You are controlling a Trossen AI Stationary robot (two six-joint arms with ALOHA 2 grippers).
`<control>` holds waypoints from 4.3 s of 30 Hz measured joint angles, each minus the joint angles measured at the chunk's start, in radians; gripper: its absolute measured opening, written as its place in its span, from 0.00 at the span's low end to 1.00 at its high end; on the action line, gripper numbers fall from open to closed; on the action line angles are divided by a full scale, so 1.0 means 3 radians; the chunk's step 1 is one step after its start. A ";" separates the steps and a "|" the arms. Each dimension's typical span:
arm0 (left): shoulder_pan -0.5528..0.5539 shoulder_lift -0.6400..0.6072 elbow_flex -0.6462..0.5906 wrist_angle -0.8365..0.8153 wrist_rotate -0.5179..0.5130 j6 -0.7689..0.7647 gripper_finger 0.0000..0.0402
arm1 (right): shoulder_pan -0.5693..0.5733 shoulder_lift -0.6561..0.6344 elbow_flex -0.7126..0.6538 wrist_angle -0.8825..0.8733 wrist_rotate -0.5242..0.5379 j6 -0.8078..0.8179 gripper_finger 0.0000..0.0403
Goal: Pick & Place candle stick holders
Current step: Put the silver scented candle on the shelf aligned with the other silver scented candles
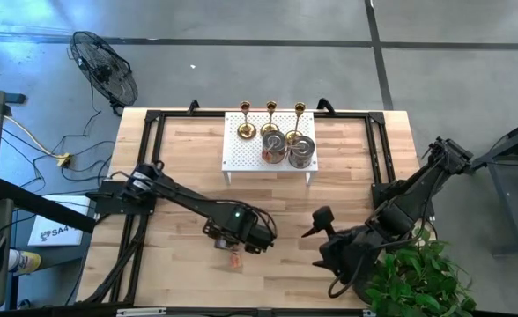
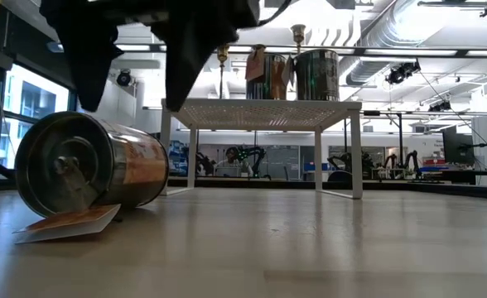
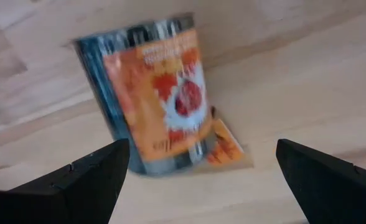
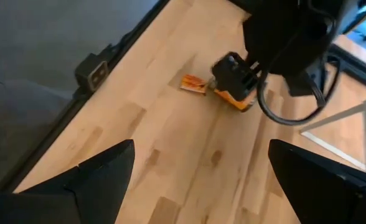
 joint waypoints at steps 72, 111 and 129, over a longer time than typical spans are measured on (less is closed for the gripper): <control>-0.0005 0.0823 0.0008 -0.0106 -0.0316 0.0905 0.98 | 0.0002 0.0000 0.0000 0.0131 -0.0259 0.0101 0.90; -0.0268 0.0656 0.1775 -0.0848 -0.1448 0.1185 0.88 | 0.0011 0.0001 0.0000 0.0059 -0.0144 0.0021 0.90; -0.1129 -0.0120 0.1829 -0.0795 -0.3899 0.1185 0.88 | 0.0395 -0.0181 0.0000 0.0088 0.0870 -0.0463 0.90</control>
